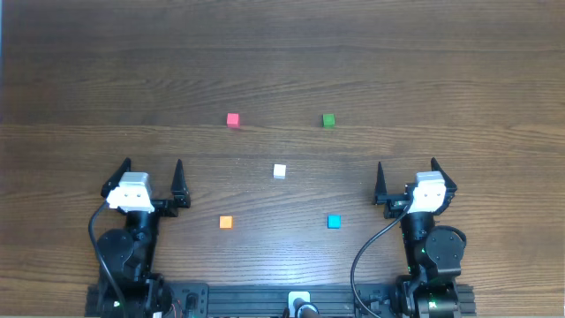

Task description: Stack Cubes

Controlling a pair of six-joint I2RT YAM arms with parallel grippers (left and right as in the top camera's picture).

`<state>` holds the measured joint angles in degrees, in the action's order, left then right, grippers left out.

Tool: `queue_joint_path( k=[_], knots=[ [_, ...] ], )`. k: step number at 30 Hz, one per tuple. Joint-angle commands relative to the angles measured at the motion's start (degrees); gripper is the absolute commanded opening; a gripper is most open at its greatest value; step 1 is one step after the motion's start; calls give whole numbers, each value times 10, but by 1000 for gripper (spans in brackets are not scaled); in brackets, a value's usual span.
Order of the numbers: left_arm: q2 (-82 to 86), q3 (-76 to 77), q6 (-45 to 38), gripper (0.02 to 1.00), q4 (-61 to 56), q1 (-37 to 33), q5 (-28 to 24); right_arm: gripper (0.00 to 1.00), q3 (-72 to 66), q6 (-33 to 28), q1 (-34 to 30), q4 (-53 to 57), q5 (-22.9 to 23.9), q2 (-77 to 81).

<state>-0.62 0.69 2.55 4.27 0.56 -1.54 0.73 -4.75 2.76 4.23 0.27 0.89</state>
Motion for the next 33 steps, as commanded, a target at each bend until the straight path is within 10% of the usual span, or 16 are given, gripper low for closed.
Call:
queue_joint_path(
  k=[1,33],
  knots=[
    [5,-3,97,1000,-2,-10,-24,993,-4,0,-4,-1,-7,-6],
    [-120,82,116,998,-19,-10,-52,989,-4,0,-4,-1,-7,-6]
  ],
)
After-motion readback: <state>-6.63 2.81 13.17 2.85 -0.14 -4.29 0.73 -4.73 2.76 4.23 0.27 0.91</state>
